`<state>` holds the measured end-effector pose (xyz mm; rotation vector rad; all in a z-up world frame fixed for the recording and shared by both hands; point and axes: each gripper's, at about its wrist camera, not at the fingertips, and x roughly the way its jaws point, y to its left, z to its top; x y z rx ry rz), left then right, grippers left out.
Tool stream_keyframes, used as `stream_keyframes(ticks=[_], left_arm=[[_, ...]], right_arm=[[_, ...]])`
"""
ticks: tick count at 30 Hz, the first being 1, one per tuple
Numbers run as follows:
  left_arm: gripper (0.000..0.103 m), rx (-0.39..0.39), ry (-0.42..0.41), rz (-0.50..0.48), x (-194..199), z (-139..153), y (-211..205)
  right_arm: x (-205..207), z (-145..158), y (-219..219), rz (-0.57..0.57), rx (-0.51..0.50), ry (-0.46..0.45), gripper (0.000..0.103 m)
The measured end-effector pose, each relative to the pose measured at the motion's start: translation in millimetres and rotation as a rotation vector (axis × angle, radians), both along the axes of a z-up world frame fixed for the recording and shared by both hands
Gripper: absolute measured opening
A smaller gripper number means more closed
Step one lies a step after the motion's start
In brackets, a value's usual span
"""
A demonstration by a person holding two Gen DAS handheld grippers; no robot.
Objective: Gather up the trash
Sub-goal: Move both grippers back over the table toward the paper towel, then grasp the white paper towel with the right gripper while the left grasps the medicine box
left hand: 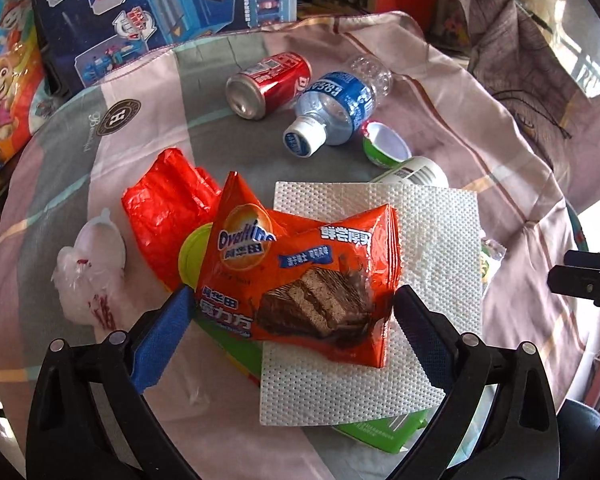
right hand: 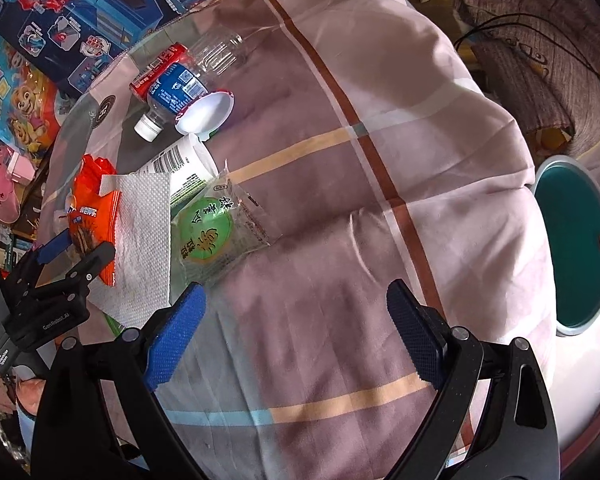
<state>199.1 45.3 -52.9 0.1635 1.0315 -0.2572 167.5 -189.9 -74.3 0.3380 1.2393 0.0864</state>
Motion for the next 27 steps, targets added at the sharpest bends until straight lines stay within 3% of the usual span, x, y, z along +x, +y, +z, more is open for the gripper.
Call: stream_keyframes(ticks=[2, 4, 5, 7, 10, 15, 17, 18, 19, 27], left_arm=[[0.097, -0.021, -0.009, -0.012, -2, 1, 0], [0.082, -0.028, -0.013, -0.029, -3, 0, -1], [0.079, -0.025, -0.021, -0.032, -5, 1, -2], [0.045, -0.012, -0.035, -0.028, -7, 3, -2], [0.022, -0.063, -0.001, -0.026, -5, 3, 4], [0.022, -0.135, 0.042, 0.012, -3, 4, 19], [0.035, -0.158, 0.045, 0.024, -1, 8, 25], [0.048, -0.155, 0.039, 0.036, 0, 10, 28], [0.054, -0.146, 0.032, 0.042, 0, 12, 30], [0.066, -0.168, 0.029, 0.111, -30, 12, 66]], right_arm=[[2, -2, 2, 0.008, -0.002, 0.005, 0.088], [2, -3, 5, 0.016, -0.005, 0.009, 0.088], [3, -4, 7, 0.02, -0.005, 0.011, 0.088], [3, -5, 9, 0.028, -0.004, 0.013, 0.088], [2, -4, 12, 0.036, -0.003, 0.011, 0.088], [3, -1, 15, 0.052, -0.008, 0.002, 0.088], [5, 0, 14, 0.05, -0.011, -0.001, 0.088], [7, 1, 14, 0.048, -0.008, 0.0, 0.088], [9, 2, 16, 0.052, -0.001, 0.001, 0.088], [15, 12, 90, 0.246, 0.069, -0.022, 0.088]])
